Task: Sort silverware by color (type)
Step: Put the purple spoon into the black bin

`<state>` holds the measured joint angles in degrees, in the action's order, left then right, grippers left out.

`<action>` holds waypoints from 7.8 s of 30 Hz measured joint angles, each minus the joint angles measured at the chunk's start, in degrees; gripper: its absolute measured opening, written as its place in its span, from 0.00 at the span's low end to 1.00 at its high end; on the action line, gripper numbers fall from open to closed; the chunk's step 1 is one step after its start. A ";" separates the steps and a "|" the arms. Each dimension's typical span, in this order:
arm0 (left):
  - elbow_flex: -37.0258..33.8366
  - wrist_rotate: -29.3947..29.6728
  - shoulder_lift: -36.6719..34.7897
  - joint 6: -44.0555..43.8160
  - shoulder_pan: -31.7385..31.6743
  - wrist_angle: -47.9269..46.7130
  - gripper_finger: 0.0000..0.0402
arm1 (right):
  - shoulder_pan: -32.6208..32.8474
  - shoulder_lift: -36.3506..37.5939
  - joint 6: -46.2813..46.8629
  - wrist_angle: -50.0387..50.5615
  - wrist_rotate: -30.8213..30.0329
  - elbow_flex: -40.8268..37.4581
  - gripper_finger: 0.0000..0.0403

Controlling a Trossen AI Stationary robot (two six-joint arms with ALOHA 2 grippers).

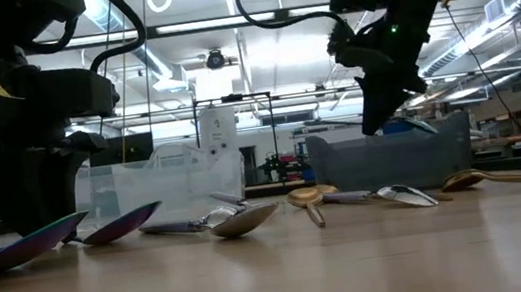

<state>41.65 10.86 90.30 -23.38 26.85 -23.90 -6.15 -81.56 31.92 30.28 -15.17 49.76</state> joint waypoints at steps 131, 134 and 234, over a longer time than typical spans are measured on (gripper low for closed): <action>9.82 29.61 -1.47 101.58 -6.51 25.46 0.04 | -0.46 1.95 7.83 -35.14 22.04 -0.02 0.42; 9.99 27.79 0.27 107.24 -8.09 27.33 0.04 | -0.41 1.92 8.37 -34.55 20.53 -0.02 0.42; 13.59 8.47 -1.53 21.26 4.66 -2.97 0.29 | -7.51 0.94 -6.71 -3.53 8.77 0.04 0.05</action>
<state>55.24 19.33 88.77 -2.11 31.51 -26.87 -13.66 -80.62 25.22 26.75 -6.39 49.80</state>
